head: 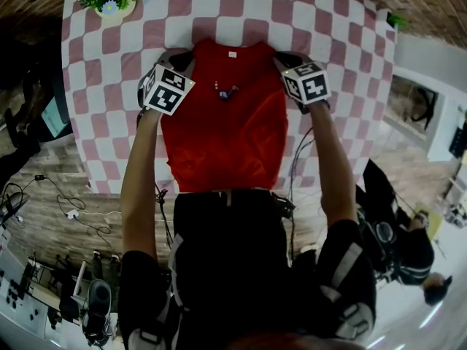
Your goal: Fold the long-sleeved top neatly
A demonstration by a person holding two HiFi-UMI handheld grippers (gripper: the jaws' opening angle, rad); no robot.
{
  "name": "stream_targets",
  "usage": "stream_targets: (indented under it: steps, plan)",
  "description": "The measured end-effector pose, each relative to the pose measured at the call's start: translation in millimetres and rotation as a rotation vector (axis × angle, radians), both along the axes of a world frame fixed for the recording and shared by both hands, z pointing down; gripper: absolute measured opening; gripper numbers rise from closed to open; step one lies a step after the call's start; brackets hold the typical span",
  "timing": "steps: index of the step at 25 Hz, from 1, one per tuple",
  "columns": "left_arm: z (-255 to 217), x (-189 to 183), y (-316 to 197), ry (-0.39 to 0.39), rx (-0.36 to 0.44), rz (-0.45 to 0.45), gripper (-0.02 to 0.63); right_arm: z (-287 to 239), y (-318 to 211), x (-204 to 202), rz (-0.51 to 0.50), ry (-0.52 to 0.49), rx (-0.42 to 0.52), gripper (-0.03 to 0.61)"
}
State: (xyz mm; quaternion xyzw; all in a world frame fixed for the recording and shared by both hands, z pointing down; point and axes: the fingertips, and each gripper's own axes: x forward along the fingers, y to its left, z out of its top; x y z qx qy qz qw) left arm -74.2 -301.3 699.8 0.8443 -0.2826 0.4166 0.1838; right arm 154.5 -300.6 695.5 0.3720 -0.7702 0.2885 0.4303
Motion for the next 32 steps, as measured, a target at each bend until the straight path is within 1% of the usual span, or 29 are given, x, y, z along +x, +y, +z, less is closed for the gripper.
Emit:
stream_targets:
  steps: [3, 4, 8, 11, 16, 20, 25, 32]
  plan:
    - [-3, -2, -5, 0.000, 0.019, -0.009, 0.037, -1, -4, 8, 0.006, 0.030, 0.021, 0.047]
    - [-3, -2, -6, -0.005, 0.027, -0.010, 0.034, -2, -7, 11, 0.011, 0.038, 0.030, 0.037]
    - [-6, -3, -14, -0.002, 0.049, -0.019, 0.034, -6, -15, 10, 0.019, 0.009, 0.041, 0.036]
    - [-8, -2, -19, -0.008, 0.065, -0.022, 0.034, -6, -20, 10, 0.010, 0.021, 0.055, 0.035]
    - [-17, -1, -34, 0.003, 0.100, -0.032, 0.032, -14, -33, 15, 0.018, 0.015, 0.097, 0.034]
    - [-32, 1, -48, 0.013, 0.166, -0.046, 0.032, -28, -46, 18, 0.019, 0.020, 0.148, 0.034]
    - [-60, -1, -57, 0.038, 0.248, -0.062, 0.032, -59, -56, 16, 0.019, 0.023, 0.234, 0.032]
    - [-102, -7, -37, 0.068, 0.338, -0.049, 0.032, -105, -41, 9, 0.031, 0.038, 0.358, 0.029]
